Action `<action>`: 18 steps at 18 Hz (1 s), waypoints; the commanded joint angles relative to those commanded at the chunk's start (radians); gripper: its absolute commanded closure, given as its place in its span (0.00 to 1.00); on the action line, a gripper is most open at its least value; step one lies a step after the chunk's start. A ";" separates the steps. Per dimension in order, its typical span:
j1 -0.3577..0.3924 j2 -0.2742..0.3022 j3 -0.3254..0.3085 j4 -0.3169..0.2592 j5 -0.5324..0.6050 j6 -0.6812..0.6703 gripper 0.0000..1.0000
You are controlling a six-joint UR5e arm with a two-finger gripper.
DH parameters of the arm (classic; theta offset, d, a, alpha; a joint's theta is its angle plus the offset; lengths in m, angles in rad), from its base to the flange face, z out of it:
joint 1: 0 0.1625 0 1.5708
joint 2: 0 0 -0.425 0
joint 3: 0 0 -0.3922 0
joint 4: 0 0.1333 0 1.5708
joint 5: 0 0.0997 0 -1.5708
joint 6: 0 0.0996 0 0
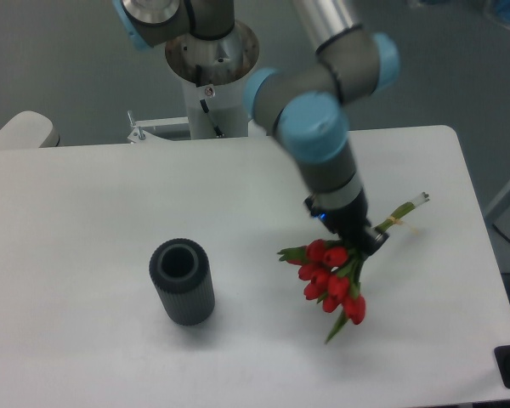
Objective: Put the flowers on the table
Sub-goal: 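Swing the tulips down and lay them flat on the table, then open the gripper to release the tulip stems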
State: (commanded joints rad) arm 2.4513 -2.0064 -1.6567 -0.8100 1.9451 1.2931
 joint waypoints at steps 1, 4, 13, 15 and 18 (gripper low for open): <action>0.000 -0.003 0.000 0.000 -0.002 0.000 0.67; -0.003 -0.031 -0.008 0.009 0.003 -0.011 0.67; -0.015 -0.060 -0.002 0.011 0.000 -0.021 0.00; -0.015 -0.054 0.027 0.012 -0.002 -0.005 0.00; -0.014 -0.048 0.096 -0.002 -0.012 0.040 0.00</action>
State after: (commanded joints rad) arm 2.4375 -2.0540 -1.5602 -0.8115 1.9328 1.3328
